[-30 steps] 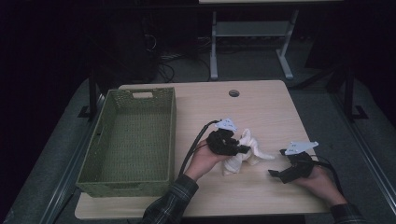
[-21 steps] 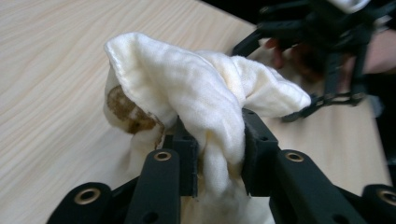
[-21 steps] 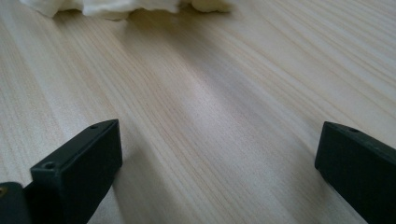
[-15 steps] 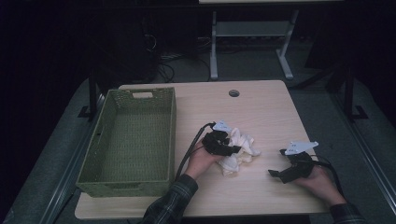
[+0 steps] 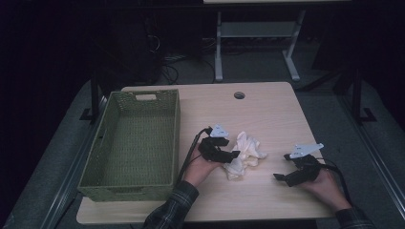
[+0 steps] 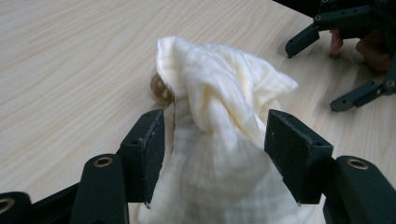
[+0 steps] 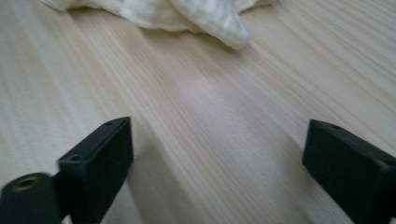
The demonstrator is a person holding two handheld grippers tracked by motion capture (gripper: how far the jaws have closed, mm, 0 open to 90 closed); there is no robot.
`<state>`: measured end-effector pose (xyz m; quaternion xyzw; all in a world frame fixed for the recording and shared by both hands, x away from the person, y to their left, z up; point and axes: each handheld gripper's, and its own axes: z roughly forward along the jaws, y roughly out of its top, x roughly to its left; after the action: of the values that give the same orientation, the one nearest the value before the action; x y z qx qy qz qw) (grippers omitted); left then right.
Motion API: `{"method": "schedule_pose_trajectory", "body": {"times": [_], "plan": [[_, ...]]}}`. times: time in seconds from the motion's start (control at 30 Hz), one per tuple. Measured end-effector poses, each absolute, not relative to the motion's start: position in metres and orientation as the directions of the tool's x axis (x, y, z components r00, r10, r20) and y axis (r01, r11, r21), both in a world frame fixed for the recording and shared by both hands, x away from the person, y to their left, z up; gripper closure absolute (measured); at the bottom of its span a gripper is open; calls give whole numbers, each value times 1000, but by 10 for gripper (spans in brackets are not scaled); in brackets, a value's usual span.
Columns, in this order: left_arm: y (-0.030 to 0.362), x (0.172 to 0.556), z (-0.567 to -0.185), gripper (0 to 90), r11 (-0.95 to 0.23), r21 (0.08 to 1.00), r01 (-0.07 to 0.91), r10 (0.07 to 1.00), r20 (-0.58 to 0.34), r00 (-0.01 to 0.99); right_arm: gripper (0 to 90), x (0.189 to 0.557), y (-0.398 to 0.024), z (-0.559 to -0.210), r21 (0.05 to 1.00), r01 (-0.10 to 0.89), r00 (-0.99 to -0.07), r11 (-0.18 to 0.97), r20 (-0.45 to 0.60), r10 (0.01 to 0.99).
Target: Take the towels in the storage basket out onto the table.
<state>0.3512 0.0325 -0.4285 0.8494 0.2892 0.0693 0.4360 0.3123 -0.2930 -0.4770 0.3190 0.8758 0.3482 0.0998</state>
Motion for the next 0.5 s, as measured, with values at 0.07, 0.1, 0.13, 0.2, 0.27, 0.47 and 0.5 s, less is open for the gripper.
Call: {"method": "schedule_pose_trajectory", "body": {"times": [0.07, 0.1, 0.13, 0.2, 0.27, 0.47, 0.5], "plan": [[35, 347, -430, 392, -463, 773, 433, 555, -129, 822, 142, 312, -292, -475, 685, 482, -783, 547, 55, 620], [36, 346, -432, 394, -465, 773, 432, 556, -125, 822, 144, 313, -291, -473, 692, 478, -785, 541, 61, 616], [36, 344, -433, 401, -458, 773, 439, 560, -132, 818, 155, 314, -291, -472, 700, 475, -787, 533, 66, 614], [37, 342, -436, 414, -464, 766, 444, 559, -136, 818, 194, 317, -288, -468, 716, 465, -791, 521, 72, 608], [37, 340, -439, 423, -470, 760, 449, 564, -133, 815, 214, 320, -285, -466, 731, 452, -796, 511, 73, 601], [40, 335, -444, 448, -475, 752, 456, 565, -136, 814, 287, 330, -266, -462, 753, 419, -825, 507, 83, 559], [40, 335, -444, 453, -470, 756, 456, 567, -138, 812, 302, 331, -265, -462, 758, 407, -830, 509, 76, 552]]}}
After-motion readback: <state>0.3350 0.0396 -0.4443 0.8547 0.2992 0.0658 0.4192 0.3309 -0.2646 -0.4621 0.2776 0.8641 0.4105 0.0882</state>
